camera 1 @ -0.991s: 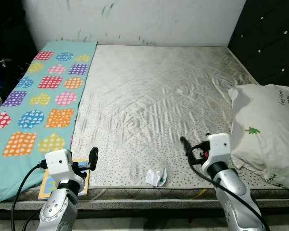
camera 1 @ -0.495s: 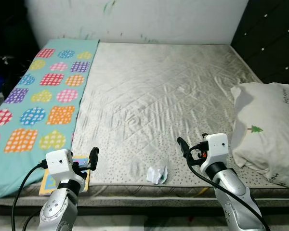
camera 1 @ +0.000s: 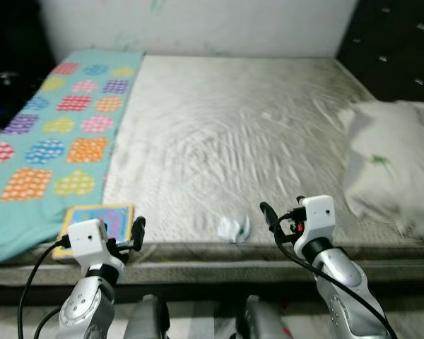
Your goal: Clean up the room
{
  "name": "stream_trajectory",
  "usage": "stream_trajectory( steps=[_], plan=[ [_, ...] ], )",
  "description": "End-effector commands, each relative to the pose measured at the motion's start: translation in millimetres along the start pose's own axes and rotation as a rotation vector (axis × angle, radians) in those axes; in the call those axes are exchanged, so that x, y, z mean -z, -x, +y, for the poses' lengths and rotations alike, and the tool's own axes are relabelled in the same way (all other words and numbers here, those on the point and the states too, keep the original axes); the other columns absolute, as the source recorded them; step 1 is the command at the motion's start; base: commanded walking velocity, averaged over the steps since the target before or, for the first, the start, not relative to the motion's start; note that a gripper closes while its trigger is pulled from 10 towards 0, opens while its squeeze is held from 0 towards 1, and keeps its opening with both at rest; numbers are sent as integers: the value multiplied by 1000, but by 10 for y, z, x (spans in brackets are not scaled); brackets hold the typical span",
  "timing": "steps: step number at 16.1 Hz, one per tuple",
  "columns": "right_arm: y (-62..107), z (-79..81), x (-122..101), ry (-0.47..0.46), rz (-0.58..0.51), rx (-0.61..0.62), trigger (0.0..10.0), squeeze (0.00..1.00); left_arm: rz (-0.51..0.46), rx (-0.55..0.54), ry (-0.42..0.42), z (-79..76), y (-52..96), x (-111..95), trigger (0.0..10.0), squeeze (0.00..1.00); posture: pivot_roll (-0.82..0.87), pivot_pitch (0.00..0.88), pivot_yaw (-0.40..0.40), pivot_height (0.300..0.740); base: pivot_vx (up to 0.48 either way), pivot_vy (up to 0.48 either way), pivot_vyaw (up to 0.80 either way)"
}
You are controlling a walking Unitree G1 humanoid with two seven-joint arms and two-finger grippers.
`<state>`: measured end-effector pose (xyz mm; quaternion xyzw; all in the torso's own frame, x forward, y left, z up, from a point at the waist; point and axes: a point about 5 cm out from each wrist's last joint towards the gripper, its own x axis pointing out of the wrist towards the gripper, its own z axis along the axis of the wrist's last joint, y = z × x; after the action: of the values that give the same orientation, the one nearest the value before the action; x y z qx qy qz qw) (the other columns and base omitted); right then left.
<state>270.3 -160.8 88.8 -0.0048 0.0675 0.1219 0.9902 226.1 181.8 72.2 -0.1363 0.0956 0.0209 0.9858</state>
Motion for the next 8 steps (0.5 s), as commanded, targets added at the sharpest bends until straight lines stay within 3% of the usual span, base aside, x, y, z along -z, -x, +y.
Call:
stream_trajectory(
  steps=[1,8],
  plan=[
    [2,-21,-5,-14,5,8,10000,0,-8,3,-5,-21,-9,-21,10000,0,-116,72,-19,607,0,0,0],
    [-49,27,17,-38,19,-15,10000,0,-4,-28,3,-20,-23,-2,10000,0,-104,76,-37,607,0,0,0]
  ],
)
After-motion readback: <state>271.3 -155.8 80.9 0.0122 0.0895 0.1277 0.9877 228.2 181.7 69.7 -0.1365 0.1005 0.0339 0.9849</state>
